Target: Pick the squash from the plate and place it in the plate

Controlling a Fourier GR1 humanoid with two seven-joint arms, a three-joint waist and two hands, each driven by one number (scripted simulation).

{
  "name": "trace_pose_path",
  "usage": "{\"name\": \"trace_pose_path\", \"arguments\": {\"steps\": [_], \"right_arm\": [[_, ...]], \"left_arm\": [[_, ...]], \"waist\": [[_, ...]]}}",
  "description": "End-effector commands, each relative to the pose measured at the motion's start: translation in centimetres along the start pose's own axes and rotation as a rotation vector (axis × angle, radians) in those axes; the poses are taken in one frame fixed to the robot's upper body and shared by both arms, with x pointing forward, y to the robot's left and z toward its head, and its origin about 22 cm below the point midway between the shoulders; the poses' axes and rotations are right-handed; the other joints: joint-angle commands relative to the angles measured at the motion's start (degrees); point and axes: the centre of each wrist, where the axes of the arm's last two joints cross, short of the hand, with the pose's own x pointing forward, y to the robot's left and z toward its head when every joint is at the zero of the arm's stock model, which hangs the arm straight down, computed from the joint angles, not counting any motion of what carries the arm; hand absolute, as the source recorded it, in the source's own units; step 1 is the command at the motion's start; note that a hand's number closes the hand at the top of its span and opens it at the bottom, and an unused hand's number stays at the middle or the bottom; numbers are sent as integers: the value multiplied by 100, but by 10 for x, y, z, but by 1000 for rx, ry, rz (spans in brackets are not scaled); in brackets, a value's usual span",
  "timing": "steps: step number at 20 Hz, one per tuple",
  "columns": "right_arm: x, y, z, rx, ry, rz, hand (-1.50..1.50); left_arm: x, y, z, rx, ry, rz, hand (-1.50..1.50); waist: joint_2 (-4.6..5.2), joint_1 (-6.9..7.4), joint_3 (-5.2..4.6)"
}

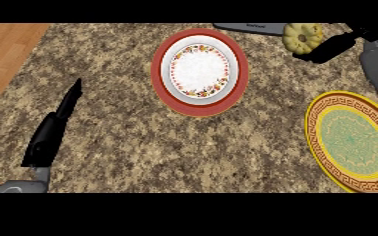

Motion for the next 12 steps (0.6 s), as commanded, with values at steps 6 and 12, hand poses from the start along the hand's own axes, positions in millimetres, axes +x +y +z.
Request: {"name": "trace_pose_path", "arguments": {"steps": [6,12], "right_arm": [[-7,-1,-31,-4,-389,-217,150],[21,24,-80,101,-454,-291,150]], "left_arm": [[-11,-4,6,42,37,1,0],[-21,21,7,53,58,-27,0]], "waist": [[-132,-263,-33],[-187,-423,-47]]}}
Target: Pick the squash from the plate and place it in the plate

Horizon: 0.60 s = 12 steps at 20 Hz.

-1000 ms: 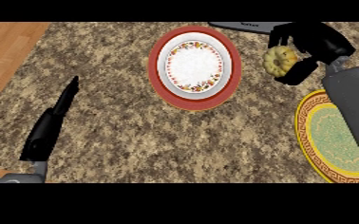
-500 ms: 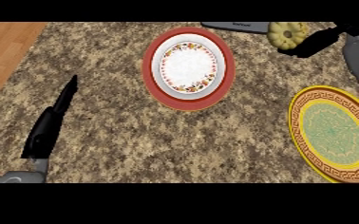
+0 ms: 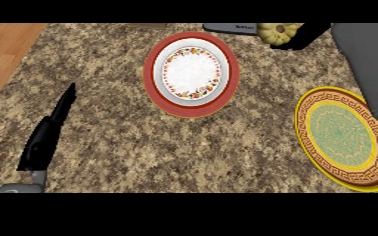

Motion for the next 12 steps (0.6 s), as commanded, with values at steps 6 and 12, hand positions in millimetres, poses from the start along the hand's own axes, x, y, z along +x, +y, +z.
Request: {"name": "trace_pose_path", "arguments": {"steps": [6,12], "right_arm": [[14,55,-76,135,-48,-130,150],[40,105,-118,291,-31,-129,150]], "left_arm": [[-22,19,19,16,34,-14,0],[-13,2,16,34,56,-2,0]], "waist": [[-81,-210,-12],[-145,-379,-10]]}}
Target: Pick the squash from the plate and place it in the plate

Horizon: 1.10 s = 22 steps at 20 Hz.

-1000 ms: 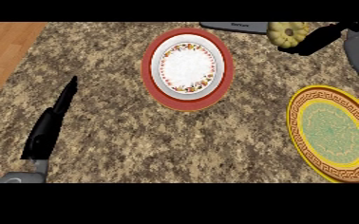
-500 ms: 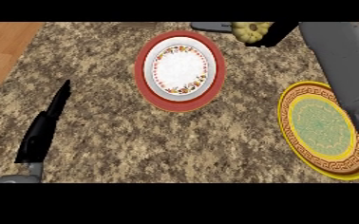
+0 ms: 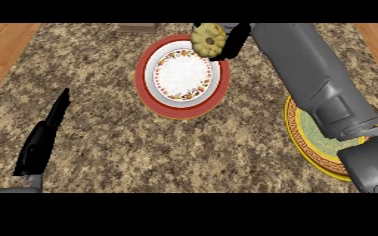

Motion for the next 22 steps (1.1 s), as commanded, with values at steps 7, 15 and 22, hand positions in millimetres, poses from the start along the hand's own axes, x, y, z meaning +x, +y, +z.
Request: {"name": "trace_pose_path", "arguments": {"steps": [7,15,22], "right_arm": [[15,87,-52,188,31,7,150],[-8,111,-27,156,251,-171,-150],[-11,117,-21,50,181,-257,-150]], "left_arm": [[0,1,2,-4,-16,-9,0],[13,-9,-5,-30,-38,3,0],[4,-4,2,-22,-23,-3,0]], "waist": [[6,25,-2],[27,212,-2],[24,176,1]]}}
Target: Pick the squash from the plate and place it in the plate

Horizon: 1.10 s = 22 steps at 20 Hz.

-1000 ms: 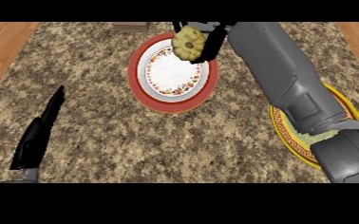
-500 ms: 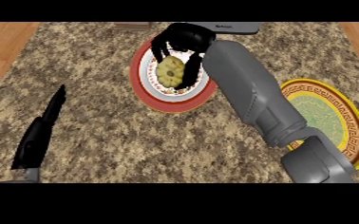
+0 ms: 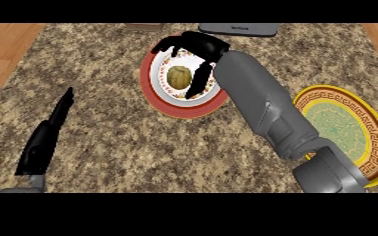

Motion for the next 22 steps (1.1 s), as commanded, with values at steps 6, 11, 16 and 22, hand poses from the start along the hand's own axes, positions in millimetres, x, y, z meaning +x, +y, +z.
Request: {"name": "trace_pose_path", "arguments": {"steps": [6,11,16,22], "right_arm": [[-10,-1,7,-275,-3,-302,-150],[-7,-51,24,-362,44,-414,-150],[-43,-76,81,-442,-18,-536,-150],[-60,-93,121,-465,-113,-521,-150]], "left_arm": [[-6,-9,7,6,2,0,0],[1,6,-5,32,-12,-12,0],[2,0,3,1,-25,2,0],[5,-9,-4,-5,-48,9,0]], "waist": [[18,-88,3],[63,-80,3],[155,104,14],[204,132,19]]}}
